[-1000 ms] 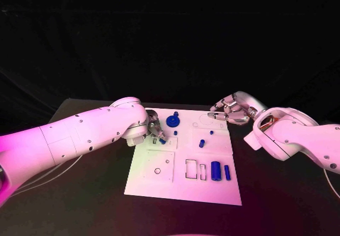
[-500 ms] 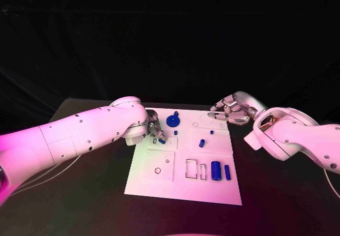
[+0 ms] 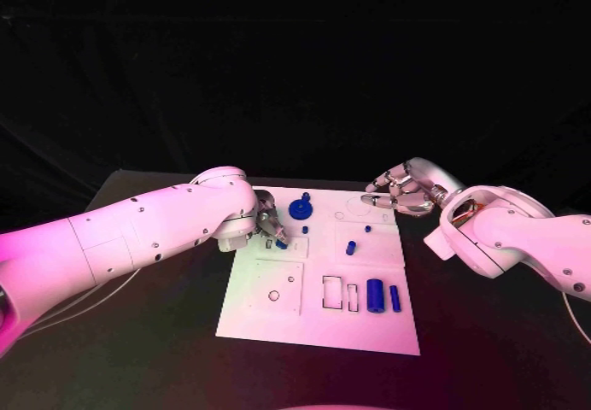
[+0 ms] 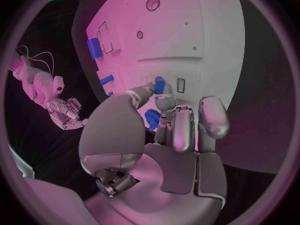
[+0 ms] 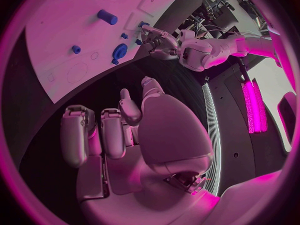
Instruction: Assemble the parts on the task board
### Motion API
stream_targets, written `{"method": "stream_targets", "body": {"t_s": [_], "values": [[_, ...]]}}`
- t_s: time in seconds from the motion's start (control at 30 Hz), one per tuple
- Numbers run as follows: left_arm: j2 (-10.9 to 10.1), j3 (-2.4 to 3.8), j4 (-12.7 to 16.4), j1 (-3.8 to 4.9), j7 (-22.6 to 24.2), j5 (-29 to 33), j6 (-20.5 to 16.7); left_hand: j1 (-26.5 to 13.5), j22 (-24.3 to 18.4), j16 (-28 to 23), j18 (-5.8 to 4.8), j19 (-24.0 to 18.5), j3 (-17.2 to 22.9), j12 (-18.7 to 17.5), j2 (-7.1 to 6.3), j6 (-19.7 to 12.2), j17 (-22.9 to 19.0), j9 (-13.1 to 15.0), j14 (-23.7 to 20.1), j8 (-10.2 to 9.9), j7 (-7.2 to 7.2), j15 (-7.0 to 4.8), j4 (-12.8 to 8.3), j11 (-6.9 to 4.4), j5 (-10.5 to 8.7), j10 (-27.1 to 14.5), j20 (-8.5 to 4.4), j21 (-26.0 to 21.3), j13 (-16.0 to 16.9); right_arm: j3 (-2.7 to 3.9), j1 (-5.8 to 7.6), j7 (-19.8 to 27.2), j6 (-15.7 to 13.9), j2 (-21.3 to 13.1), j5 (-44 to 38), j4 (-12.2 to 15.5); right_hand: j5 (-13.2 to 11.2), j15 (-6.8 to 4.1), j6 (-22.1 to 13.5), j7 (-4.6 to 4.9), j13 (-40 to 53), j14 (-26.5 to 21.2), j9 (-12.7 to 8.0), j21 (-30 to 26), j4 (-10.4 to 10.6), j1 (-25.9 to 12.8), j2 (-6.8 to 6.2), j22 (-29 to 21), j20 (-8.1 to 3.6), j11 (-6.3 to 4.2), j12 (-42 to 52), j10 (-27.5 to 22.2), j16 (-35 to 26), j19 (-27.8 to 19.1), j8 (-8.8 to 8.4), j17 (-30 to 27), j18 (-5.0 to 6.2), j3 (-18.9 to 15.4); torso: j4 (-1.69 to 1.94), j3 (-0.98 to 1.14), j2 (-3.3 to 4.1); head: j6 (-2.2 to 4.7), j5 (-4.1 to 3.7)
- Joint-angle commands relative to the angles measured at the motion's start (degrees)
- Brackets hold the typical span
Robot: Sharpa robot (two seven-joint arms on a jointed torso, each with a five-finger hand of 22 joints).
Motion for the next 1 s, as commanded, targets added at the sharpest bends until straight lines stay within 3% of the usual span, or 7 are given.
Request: {"method": "stream_targets", "body": {"t_s": [0.03, 1.0], "values": [[0.3, -0.12, 0.1, -0.15, -1.6, 0.0, 2.5, -0.9, 0.2, -0.2, -0.63, 0.6, 2.5, 0.3, -0.06, 1.1, 3.4, 13.8, 2.9, 0.5, -1.40, -0.46, -2.9, -0.02, 0.31, 0.6, -0.01, 0.4, 0.1, 0.00, -0.05, 0.1, 0.7, 0.0, -0.2, 0.0, 0.3, -0.33, -0.2, -0.18, -0.1, 3.0, 0.1, -0.3, 0.2, 0.0, 0.60, 8.1, -0.12, -0.10, -0.3, -0.4, -0.4, -0.3, 0.35, 2.0, 0.59, -0.2, 0.02, 0.00, 0.01, -0.08, -0.04], [1.1, -0.13, -0.8, -0.17, -2.1, -0.1, 3.8, -4.0, 1.6, -0.2, -0.89, 1.2, 0.3, 1.1, 1.01, 2.1, 3.6, 14.2, 3.0, 1.0, -1.81, -0.74, -1.1, -0.36, 0.31, 1.2, -0.26, 1.1, 0.5, 0.00, -0.05, 0.0, 0.9, -0.1, -0.2, 0.1, 0.4, -0.33, -0.2, -0.19, 0.0, 3.0, 0.1, -0.4, 0.2, -0.2, 0.61, 8.1, -0.12, -0.11, -0.3, -0.3, -0.4, -0.3, 0.38, 2.0, 0.60, -0.3, 0.02, 0.01, 0.01, -0.25, -0.16]]}}
